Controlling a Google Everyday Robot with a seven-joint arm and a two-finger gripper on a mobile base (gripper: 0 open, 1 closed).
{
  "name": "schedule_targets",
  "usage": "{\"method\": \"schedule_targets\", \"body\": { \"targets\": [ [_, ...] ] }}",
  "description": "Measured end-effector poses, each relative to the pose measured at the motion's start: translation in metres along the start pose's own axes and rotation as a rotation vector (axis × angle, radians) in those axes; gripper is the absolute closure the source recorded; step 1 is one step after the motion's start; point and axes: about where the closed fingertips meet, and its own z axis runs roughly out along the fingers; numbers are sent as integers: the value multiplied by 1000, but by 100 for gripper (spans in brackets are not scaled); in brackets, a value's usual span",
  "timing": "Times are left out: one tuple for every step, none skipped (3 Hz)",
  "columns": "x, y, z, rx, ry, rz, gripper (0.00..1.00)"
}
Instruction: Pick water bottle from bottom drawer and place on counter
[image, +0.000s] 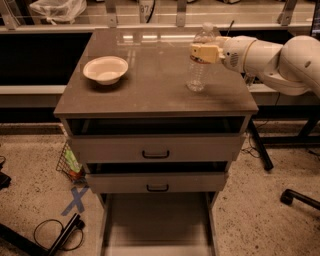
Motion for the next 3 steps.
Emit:
{"method": "schedule_targets", "body": {
  "targets": [
    [13, -8, -3, 16, 18, 32, 100],
    [7, -8, -4, 16, 18, 32, 82],
    [7, -8, -4, 16, 18, 32, 59]
  ]
}}
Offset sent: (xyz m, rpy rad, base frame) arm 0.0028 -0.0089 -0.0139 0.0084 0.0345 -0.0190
